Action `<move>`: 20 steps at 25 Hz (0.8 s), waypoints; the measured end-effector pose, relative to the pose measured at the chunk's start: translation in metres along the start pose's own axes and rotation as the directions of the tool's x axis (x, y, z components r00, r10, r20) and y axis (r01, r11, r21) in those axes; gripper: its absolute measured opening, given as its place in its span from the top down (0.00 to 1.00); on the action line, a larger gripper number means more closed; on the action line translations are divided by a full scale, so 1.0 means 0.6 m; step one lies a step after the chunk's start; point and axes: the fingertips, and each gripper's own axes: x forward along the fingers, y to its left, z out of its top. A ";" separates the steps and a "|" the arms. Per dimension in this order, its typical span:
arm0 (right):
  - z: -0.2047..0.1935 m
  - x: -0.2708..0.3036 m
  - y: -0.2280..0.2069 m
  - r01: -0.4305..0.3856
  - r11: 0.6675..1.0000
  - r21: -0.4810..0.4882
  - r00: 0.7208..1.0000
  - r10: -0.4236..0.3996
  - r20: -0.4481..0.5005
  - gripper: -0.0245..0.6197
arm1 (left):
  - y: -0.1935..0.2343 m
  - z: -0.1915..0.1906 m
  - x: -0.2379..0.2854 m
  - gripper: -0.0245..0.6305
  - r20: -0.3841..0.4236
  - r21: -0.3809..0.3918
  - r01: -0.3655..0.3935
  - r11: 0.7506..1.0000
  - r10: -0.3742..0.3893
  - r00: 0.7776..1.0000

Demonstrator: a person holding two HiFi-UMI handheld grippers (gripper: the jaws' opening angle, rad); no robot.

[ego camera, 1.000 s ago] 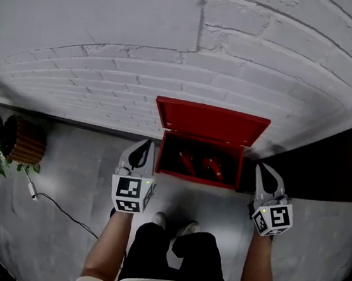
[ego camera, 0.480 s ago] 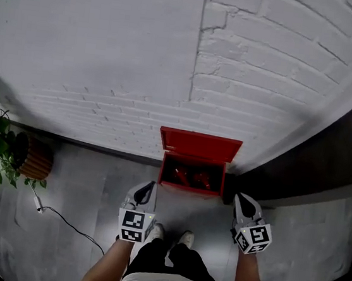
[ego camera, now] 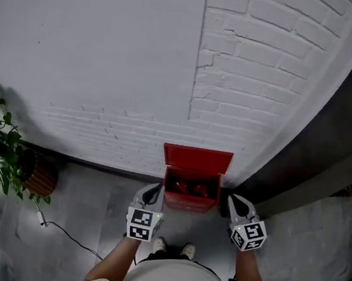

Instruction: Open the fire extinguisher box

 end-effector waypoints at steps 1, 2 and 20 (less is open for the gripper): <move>0.002 -0.001 0.000 0.003 1.000 -0.001 1.000 -0.003 0.003 0.95 | -0.003 0.000 -0.001 0.96 0.001 -0.001 0.003 1.000 -0.003 1.000; 0.004 -0.003 0.000 0.006 1.000 -0.003 1.000 -0.006 0.005 0.95 | -0.006 0.000 -0.001 0.96 0.002 -0.002 0.007 1.000 -0.007 1.000; 0.029 -0.020 -0.007 0.032 0.999 -0.037 0.999 -0.032 0.017 0.95 | -0.007 0.018 0.002 0.96 0.029 0.009 0.016 1.000 -0.016 0.999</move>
